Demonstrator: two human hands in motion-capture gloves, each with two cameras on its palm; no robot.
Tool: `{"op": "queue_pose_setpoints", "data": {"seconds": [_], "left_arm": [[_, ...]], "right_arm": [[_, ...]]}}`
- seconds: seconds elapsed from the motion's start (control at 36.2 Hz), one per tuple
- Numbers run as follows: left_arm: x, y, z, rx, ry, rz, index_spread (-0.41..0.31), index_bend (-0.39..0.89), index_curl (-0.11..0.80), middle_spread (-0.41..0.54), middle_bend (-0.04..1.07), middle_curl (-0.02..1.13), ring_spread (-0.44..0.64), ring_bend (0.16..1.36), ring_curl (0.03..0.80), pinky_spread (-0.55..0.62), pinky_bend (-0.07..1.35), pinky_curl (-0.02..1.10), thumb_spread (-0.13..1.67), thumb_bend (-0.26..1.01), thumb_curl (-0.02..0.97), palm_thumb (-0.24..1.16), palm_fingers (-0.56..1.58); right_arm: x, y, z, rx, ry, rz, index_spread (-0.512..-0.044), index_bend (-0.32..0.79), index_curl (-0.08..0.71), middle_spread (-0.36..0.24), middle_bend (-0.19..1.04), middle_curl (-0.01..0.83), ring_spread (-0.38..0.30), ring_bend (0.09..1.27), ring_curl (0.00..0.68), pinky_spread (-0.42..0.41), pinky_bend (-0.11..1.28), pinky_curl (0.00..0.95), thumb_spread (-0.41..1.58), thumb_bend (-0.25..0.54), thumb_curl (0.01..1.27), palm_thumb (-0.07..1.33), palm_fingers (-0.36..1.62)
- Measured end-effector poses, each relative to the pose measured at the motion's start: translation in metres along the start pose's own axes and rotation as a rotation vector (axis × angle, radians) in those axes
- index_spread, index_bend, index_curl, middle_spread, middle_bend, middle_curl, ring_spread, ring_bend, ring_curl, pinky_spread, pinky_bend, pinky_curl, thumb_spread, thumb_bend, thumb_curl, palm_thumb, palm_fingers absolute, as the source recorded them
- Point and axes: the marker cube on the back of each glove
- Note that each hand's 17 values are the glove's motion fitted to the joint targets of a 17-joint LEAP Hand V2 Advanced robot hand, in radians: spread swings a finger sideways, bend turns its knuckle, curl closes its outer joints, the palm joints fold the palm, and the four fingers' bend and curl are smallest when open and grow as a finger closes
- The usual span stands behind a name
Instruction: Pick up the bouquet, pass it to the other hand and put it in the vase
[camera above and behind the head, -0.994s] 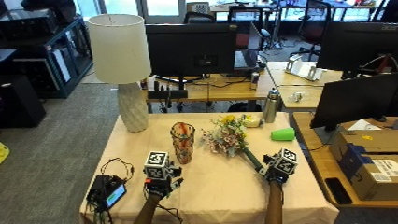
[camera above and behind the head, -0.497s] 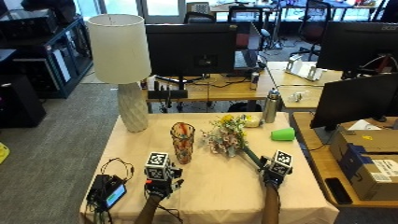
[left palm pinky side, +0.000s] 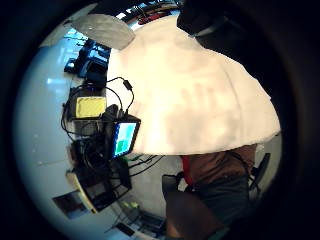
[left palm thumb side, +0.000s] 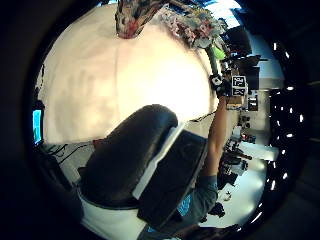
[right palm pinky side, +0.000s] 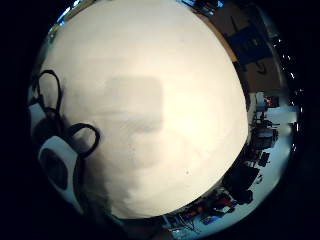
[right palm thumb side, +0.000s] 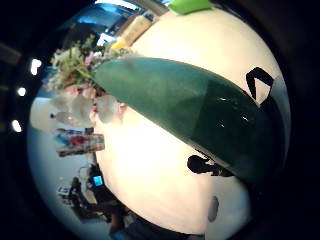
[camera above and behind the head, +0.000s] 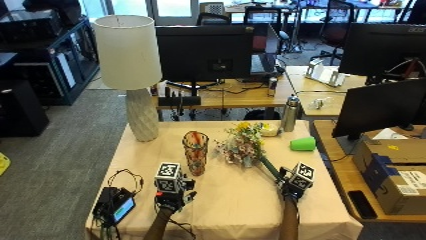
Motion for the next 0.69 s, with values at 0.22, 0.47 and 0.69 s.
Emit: {"op": "queue_pose_setpoints", "data": {"seconds": [0.22, 0.47, 0.69], "left_arm": [[0.009, 0.012, -0.023, 0.006, 0.007, 0.010, -0.005, 0.12, 0.239, 0.203, 0.20, 0.34, 0.41, 0.59, 0.260, 0.44, 0.54, 0.34, 1.00, -0.05, 0.171, -0.06, 0.18], [0.025, 0.006, -0.045, 0.080, 0.100, 0.054, -0.002, 0.13, 0.241, 0.203, 0.19, 0.34, 0.41, 0.59, 0.261, 0.43, 0.55, 0.34, 1.00, -0.05, 0.174, -0.06, 0.18], [0.070, -0.024, -0.089, 0.291, 0.409, 0.166, -0.002, 0.12, 0.236, 0.187, 0.22, 0.35, 0.39, 0.61, 0.263, 0.40, 0.55, 0.34, 1.02, -0.03, 0.188, -0.01, 0.27]], "right_arm": [[-0.001, -0.013, -0.018, 0.135, -0.056, -0.006, -0.245, 0.19, 0.405, -0.157, 0.68, 0.553, -0.187, 0.98, 0.535, -0.282, 0.69, 0.449, 0.61, -0.026, 0.62, 0.95, 1.42], [-0.057, 0.011, -0.051, 0.043, -0.616, -0.238, -0.246, 0.20, 0.446, -0.156, 0.72, 0.572, -0.184, 1.01, 0.550, -0.286, 0.72, 0.466, 0.60, -0.028, 0.64, 0.94, 1.39], [-0.073, 0.023, -0.061, -0.037, -0.807, -0.166, -0.248, 0.19, 0.473, -0.157, 0.73, 0.581, -0.181, 1.03, 0.557, -0.286, 0.74, 0.477, 0.59, -0.027, 0.66, 0.94, 1.38]]}}
